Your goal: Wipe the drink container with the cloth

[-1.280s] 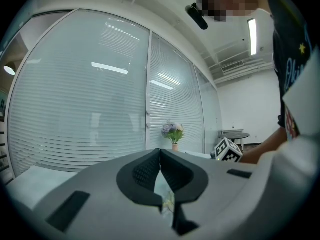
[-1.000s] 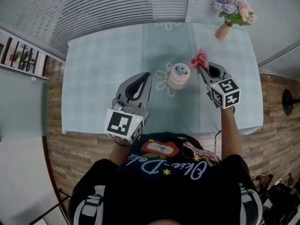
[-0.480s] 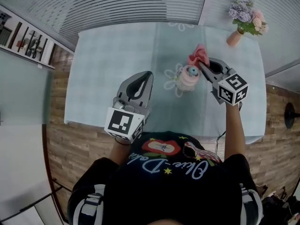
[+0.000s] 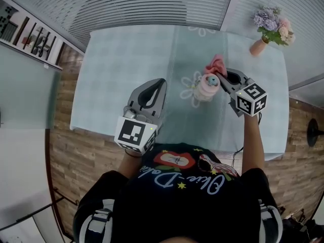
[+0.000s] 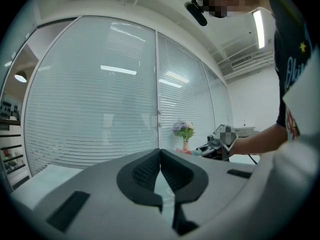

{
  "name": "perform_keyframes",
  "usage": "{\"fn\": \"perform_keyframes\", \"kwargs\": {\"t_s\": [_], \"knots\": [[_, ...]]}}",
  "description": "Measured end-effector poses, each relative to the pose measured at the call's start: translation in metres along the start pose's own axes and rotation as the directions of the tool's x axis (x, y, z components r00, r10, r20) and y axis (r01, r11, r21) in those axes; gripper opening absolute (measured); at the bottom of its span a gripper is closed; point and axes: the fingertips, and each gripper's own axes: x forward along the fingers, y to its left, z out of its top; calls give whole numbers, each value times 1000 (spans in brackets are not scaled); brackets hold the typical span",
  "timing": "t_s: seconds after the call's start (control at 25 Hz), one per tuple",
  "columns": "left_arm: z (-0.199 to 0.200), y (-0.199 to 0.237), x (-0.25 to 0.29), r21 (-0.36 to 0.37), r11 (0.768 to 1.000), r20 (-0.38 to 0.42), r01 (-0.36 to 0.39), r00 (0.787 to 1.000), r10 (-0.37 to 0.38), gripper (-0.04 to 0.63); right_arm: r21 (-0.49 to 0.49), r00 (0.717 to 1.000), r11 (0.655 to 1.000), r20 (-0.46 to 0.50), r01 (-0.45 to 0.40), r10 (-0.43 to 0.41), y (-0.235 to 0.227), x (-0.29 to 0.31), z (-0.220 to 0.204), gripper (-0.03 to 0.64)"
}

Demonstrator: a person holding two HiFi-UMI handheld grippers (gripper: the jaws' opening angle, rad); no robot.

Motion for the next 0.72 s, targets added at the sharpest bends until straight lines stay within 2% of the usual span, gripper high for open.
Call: {"fn": "perform_keyframes", "kwargs": {"t_s": [0.72], "knots": [[-3,6,9,-2,1000,-7,-10,1000,10,5,101,991,995,-135,-3,17,-5,24,-63,28]]}}
